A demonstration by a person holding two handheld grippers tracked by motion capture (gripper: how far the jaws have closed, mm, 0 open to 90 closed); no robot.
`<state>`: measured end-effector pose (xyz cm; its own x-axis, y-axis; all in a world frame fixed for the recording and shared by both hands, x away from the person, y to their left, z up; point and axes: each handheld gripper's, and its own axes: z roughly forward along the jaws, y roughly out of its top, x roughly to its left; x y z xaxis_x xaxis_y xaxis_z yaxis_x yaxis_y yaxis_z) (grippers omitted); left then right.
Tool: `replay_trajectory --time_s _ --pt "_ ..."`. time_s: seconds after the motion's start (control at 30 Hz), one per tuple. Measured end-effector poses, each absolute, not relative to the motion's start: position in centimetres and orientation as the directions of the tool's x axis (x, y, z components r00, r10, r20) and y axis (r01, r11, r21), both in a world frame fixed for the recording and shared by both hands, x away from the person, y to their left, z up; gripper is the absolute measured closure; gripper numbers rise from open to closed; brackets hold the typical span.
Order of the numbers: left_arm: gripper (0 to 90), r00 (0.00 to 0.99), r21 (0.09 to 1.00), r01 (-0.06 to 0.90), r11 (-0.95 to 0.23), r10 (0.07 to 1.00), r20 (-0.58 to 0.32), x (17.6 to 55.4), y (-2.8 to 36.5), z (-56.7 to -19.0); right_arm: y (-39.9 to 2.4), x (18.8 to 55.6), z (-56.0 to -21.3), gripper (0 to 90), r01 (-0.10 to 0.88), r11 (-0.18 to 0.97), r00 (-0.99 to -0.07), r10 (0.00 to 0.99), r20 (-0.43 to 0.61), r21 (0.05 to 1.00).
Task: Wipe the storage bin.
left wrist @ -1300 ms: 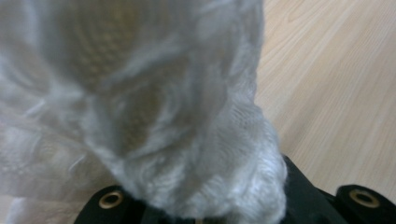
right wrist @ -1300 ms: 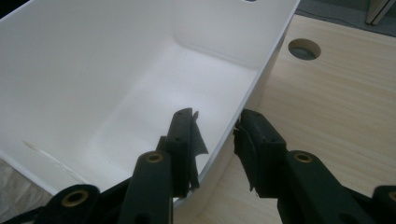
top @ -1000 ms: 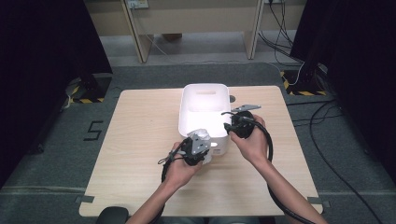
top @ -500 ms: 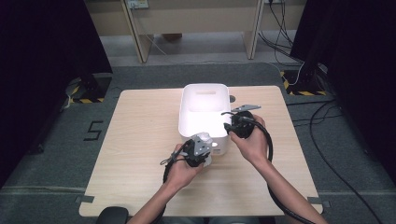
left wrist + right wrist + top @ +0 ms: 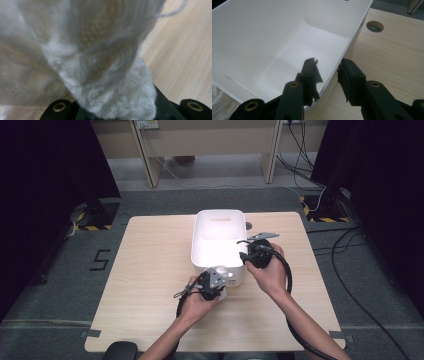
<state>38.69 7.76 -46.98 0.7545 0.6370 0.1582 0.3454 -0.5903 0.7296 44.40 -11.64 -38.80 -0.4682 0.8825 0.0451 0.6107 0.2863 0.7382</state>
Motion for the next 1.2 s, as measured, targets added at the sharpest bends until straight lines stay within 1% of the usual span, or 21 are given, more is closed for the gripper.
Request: replay_trajectory --time_s 0.43,1.2 --pt "81.6 0.751 0.73 0.352 -0.586 0.642 0.153 38.9 7.8 -47.4 -11.7 44.4 -38.6 64.8 0.621 0.278 -0.472 0.879 0.066 0.733" --pt "81.6 0.753 0.764 0.323 -0.559 0.641 0.151 38.6 7.5 -44.7 -11.5 44.2 -38.5 65.6 0.623 0.273 -0.47 0.88 0.072 0.733"
